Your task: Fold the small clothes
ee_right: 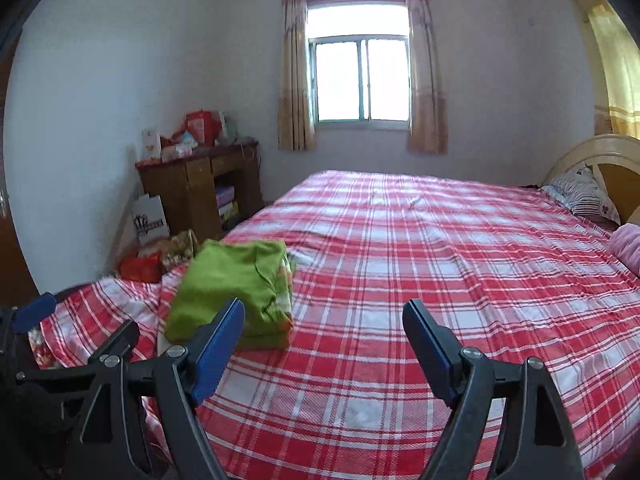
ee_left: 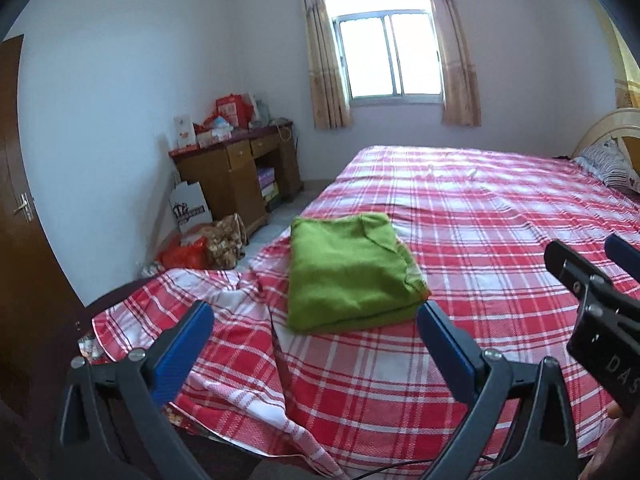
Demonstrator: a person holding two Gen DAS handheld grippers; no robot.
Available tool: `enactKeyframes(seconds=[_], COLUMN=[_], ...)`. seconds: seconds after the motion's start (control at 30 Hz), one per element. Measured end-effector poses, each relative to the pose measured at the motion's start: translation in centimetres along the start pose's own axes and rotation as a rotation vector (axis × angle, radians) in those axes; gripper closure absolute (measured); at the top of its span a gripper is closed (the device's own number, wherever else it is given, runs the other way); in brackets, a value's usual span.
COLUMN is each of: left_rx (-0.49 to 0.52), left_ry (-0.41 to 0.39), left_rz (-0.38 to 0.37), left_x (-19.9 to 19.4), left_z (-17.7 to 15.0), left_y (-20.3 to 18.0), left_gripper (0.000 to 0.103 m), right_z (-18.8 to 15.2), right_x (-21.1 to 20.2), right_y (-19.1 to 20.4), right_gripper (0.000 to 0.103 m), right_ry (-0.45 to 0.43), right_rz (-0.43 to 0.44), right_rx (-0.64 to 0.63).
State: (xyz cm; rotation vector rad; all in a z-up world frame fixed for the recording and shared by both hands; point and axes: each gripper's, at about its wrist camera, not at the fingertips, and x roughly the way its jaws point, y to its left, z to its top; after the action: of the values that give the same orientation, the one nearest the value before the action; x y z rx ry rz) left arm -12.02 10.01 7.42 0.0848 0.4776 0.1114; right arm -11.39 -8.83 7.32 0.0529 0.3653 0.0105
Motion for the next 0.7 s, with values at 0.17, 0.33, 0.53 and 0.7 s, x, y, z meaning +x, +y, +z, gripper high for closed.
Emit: enactKeyframes(seconds=[0.17,0.33,0.53,0.7], left_rx=[-0.021,-0.048,-0.043,-0.039], left_ry=[-0.033,-0.057,-0.054,-0.043], left_rz=[-0.005,-0.020,-0.014,-0.001], left_x=[-1.0,-1.7,-1.7,-1.5], left_z=[0.3,0.6,0.7,0.7], left_y=[0.4,0.7,0.7,0.6], left_gripper=[0.000,0.000,0.000,0.000], right_z=[0.6,0.8,0.8,0.6], right_x=[-1.8,-2.5,-2.1,-1.7], right_y=[0.1,0.4,0.3,0.2], right_gripper=[0.019,0.016,0.015,0.015], right_ry=[-0.054,-0.088,-0.080,-0.069], right_rz=[0.011,0.019,0.030,0.027], right_rx=[0.004,-0.001,0.008,0.012])
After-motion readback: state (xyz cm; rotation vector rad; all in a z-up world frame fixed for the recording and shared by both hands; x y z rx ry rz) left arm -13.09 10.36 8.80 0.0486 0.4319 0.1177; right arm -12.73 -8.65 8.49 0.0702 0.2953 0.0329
